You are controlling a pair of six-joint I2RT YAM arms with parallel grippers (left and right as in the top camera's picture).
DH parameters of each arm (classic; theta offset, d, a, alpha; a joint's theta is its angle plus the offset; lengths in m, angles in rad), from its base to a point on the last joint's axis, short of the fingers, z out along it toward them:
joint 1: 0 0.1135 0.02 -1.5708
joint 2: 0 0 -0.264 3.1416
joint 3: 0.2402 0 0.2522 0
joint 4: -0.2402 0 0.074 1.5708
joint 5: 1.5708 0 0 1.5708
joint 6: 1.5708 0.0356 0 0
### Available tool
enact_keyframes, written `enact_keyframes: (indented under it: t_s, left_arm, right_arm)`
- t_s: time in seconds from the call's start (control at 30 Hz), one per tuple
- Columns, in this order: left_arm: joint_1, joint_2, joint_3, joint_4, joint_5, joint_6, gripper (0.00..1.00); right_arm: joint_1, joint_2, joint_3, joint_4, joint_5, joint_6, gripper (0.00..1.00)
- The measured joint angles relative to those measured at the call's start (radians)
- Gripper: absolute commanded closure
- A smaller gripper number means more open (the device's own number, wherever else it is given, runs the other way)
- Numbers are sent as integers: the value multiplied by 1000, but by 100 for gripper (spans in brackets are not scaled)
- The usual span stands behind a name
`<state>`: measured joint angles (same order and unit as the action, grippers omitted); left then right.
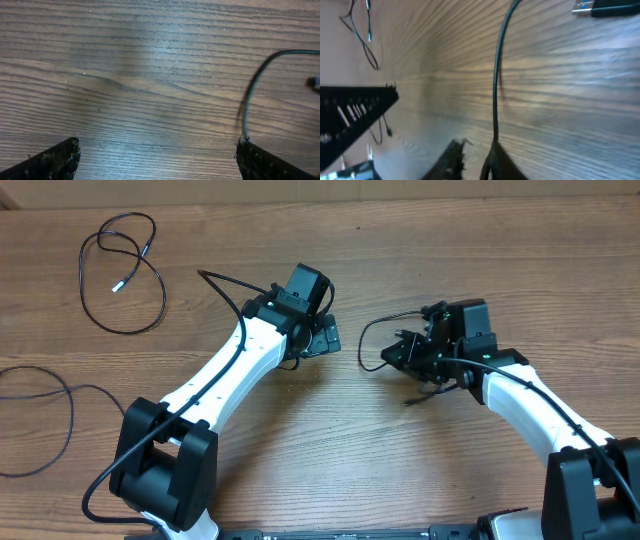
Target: Untangle cables
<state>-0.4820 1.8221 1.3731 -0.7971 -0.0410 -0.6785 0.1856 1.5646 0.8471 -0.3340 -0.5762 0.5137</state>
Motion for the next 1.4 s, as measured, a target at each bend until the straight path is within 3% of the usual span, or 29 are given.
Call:
enact_keyframes:
  t_s: [0.03,0.07,0.2,0.3,0.5,0.7,1.13,1.23,1.4]
  left_arm:
    - [0,0,0,0,2,-4,1]
    - [0,0,0,0,4,-16,0]
    - [0,0,0,0,38,-89,1]
    - [0,0,0,1,64,-128,0]
    - [-12,0,-1,10,82,-154,0]
    - [-50,0,-2,42,90,-154,0]
    - [-101,0,-4,50,79,-154,0]
    - [-100,0,-4,50,74,-154,0]
    - [-100,0,-4,49,72,-154,0]
  right_arm:
    - [0,0,0,1,-3,-3,40]
    - [-2,0,0,1,-8,5,15]
    - [-19,0,0,-8,-20,-8,0]
    - [-66,0,20,-96,-31,-18,0]
    - [-154,2,168,-511,-36,-11,0]
    - [-209,3,232,-769,8,-6,0]
    - [-235,3,254,-903,-381,-1,0]
    - [-237,3,254,-829,-462,19,0]
    - [-238,3,254,-679,-561,173,0]
